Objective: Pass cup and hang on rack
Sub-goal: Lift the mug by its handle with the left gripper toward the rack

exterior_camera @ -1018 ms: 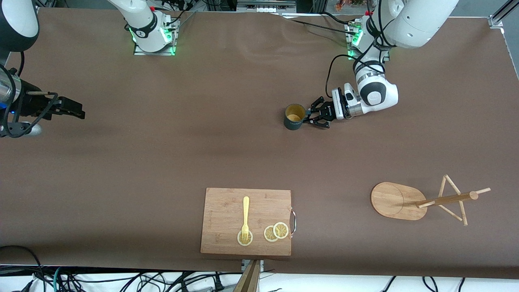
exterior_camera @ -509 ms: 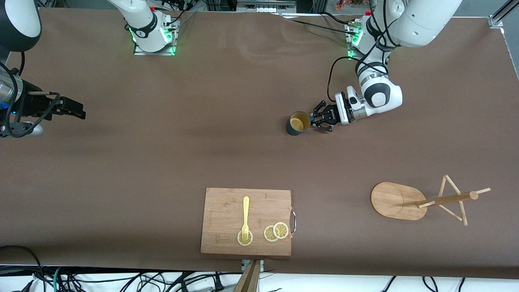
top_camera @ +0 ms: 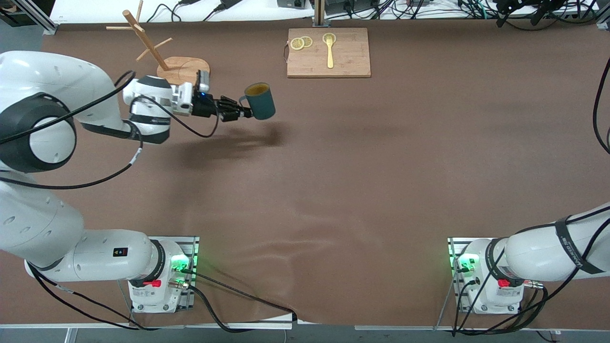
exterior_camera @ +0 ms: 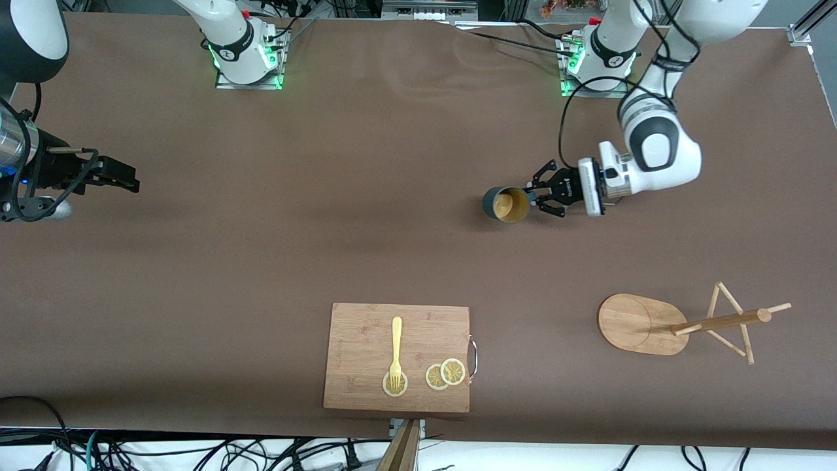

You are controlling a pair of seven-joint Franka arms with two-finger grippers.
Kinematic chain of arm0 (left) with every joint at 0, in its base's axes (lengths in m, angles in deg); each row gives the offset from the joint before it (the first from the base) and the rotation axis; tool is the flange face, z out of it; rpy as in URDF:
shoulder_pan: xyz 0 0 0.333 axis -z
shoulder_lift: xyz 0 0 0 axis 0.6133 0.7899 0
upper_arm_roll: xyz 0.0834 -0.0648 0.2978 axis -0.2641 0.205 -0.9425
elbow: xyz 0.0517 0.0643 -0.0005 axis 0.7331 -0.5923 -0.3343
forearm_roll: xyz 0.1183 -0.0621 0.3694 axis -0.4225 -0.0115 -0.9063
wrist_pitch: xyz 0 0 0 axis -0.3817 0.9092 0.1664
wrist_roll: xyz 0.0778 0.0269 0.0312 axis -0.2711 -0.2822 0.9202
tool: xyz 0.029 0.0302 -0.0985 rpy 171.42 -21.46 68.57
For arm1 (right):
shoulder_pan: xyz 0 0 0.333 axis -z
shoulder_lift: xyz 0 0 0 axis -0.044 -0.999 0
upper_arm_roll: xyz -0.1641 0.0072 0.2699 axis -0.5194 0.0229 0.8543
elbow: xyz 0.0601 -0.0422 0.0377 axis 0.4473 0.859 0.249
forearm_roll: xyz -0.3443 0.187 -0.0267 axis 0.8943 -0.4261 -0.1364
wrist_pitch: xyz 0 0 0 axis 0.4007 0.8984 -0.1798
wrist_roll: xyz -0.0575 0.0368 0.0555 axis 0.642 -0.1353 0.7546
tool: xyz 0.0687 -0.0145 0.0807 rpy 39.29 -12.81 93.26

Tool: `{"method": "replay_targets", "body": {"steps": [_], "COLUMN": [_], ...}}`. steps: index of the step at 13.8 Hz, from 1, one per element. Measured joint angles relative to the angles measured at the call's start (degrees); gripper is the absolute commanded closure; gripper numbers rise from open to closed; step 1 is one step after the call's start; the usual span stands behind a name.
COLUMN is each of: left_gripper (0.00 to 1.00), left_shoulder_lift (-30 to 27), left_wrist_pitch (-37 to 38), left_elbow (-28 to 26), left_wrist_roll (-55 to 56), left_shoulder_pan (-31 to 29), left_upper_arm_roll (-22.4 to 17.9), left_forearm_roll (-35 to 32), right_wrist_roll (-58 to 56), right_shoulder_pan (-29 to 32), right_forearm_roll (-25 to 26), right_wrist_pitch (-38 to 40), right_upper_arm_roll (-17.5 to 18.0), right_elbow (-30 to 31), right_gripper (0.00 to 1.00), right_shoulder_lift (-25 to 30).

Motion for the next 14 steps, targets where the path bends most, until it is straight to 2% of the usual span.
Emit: {"method": "replay_targets", "body": {"steps": [4, 8, 11, 14], "left_gripper": [1.00, 1.00, 1.00, 1.00], "left_shoulder_lift": [-4.38, -5.17, -4.36, -1.30], "left_wrist_pitch": [13.41, 25.12, 30.95, 33.94], "left_elbow": [0.58, 6.98, 10.76, 12.13], "left_wrist_roll": [18.85, 35.90, 45.62, 51.09], "left_shoulder_pan": [-1.64, -4.52, -7.23, -10.89], "left_upper_arm_roll": [-8.08, -15.96, -18.78, -19.27], "left_forearm_roll": [-4.18, -9.84, -10.18, -9.05], "right_wrist_roll": [0.00, 0.00, 0.00, 0.00], "right_shoulder_pan": [0.00, -0.01, -0.01, -0.01], "right_forearm_roll": [0.00, 0.00, 0.00, 0.00], "right_wrist_pitch": [-0.01, -0.01, -0.01, -0.02], "right_upper_arm_roll": [0.02, 0.04, 0.05, 0.05], "right_elbow": [-0.01, -0.01, -0.01, -0.01], "right_gripper": [0.00, 0.00, 0.00, 0.00], "right_shoulder_lift": [0.00, 0.00, 0.00, 0.01]}}
